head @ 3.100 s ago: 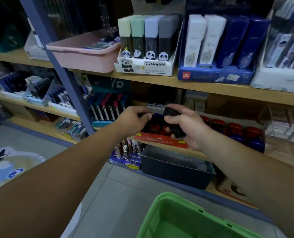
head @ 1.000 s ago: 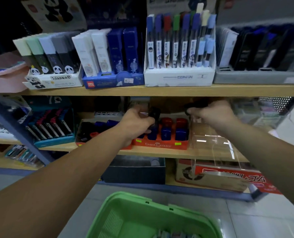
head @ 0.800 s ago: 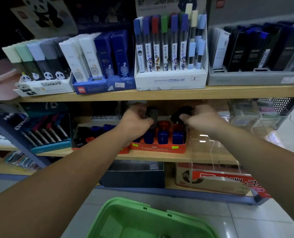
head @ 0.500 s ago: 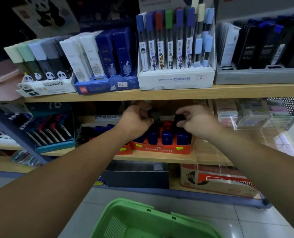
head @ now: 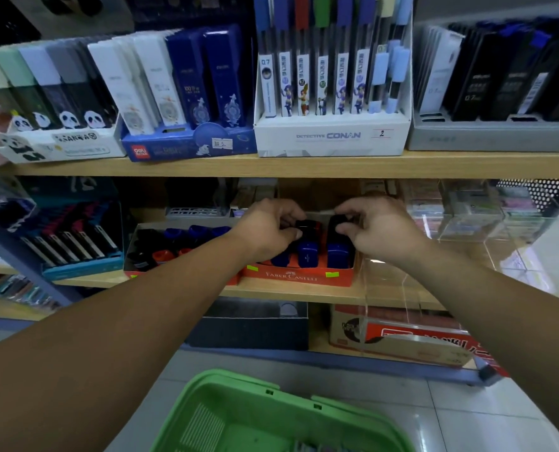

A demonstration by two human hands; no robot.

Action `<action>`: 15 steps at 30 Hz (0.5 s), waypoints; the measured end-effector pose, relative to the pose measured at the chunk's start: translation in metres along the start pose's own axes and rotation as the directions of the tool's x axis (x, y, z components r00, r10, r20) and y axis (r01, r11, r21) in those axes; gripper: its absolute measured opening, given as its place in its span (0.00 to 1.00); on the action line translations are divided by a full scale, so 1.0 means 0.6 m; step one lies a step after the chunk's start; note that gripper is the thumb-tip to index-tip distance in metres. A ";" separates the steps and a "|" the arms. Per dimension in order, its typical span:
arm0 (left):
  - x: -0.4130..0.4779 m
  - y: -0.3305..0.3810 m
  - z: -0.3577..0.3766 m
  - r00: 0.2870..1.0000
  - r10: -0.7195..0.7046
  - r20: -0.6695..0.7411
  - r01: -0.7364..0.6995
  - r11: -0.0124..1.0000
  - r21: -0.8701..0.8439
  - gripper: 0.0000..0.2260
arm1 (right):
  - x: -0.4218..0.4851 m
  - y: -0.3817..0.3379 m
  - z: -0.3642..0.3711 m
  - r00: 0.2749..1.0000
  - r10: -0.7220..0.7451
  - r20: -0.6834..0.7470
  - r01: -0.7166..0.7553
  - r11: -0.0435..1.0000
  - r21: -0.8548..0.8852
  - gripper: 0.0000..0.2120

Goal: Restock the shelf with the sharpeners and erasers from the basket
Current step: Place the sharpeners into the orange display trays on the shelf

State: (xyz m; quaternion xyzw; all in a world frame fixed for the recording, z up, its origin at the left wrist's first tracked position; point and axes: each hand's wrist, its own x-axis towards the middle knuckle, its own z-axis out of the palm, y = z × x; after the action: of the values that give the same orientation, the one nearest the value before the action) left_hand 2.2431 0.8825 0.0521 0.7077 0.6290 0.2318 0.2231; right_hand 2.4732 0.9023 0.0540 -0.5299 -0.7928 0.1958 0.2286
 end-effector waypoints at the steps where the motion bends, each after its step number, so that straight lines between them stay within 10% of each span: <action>1: -0.001 0.001 0.001 1.000 -0.002 0.003 0.002 1.000 0.023 0.12 | -0.001 -0.003 0.000 1.000 -0.001 -0.011 0.002 0.998 0.056 0.16; 15: -0.005 0.010 0.006 0.994 0.077 -0.074 -0.071 0.994 0.078 0.05 | -0.007 -0.016 -0.017 0.984 -0.158 -0.076 0.154 0.986 -0.062 0.09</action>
State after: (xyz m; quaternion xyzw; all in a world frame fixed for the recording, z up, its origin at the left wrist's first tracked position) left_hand 2.2496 0.8789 0.0525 0.7291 0.6188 0.2428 0.1631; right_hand 2.4729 0.8954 0.0669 -0.4798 -0.8271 0.1335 0.2603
